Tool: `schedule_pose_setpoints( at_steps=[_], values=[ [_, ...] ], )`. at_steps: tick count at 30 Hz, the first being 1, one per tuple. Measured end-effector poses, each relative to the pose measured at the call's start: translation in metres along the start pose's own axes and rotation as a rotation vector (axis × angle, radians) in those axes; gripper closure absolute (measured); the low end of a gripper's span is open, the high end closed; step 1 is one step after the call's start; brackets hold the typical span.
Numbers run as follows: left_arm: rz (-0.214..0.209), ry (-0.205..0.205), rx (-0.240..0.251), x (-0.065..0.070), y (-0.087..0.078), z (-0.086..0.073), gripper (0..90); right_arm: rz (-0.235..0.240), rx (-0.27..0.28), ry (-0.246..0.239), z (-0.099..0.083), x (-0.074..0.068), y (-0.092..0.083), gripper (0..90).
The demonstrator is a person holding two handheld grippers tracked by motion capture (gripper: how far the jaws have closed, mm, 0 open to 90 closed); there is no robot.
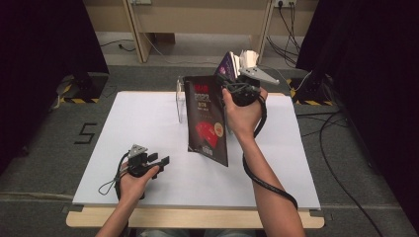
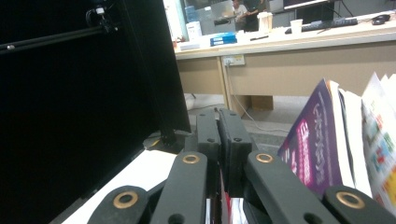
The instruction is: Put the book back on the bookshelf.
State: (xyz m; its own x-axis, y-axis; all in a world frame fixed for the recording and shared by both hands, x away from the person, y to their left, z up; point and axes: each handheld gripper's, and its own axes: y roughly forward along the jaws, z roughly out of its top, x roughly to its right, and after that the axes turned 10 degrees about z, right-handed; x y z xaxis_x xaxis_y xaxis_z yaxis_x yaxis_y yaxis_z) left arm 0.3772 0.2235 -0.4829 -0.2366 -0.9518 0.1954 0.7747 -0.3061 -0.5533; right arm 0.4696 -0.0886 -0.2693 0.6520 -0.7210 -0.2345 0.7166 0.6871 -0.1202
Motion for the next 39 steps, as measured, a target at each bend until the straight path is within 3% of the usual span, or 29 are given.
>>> schedule_pose_setpoints(
  at_steps=[6, 11, 24, 27, 31, 39],
  values=[
    [0.0, -0.001, -0.004, -0.001, 0.001, -0.001, 42.2, -0.015, 0.013, -0.014, 0.013, 0.004, 0.022, 88.3],
    [0.004, -0.002, -0.002, -0.003, 0.0, -0.001, 42.3, -0.023, 0.026, -0.015, 0.02, 0.006, 0.031, 88.3],
    [0.005, -0.009, -0.001, -0.006, 0.0, -0.001, 42.3, -0.071, 0.117, -0.012, 0.038, 0.016, 0.064, 88.2],
    [0.005, -0.006, -0.001, -0.006, 0.0, -0.001, 42.3, -0.074, 0.125, -0.014, 0.036, 0.02, 0.07, 88.2],
    [0.004, -0.006, -0.001, -0.006, -0.001, -0.002, 42.3, -0.08, 0.101, -0.042, 0.016, 0.023, 0.075, 88.0],
    [0.009, -0.006, -0.005, -0.006, 0.001, -0.003, 42.3, -0.063, 0.097, -0.087, -0.004, 0.02, 0.053, 87.9]
  ],
)
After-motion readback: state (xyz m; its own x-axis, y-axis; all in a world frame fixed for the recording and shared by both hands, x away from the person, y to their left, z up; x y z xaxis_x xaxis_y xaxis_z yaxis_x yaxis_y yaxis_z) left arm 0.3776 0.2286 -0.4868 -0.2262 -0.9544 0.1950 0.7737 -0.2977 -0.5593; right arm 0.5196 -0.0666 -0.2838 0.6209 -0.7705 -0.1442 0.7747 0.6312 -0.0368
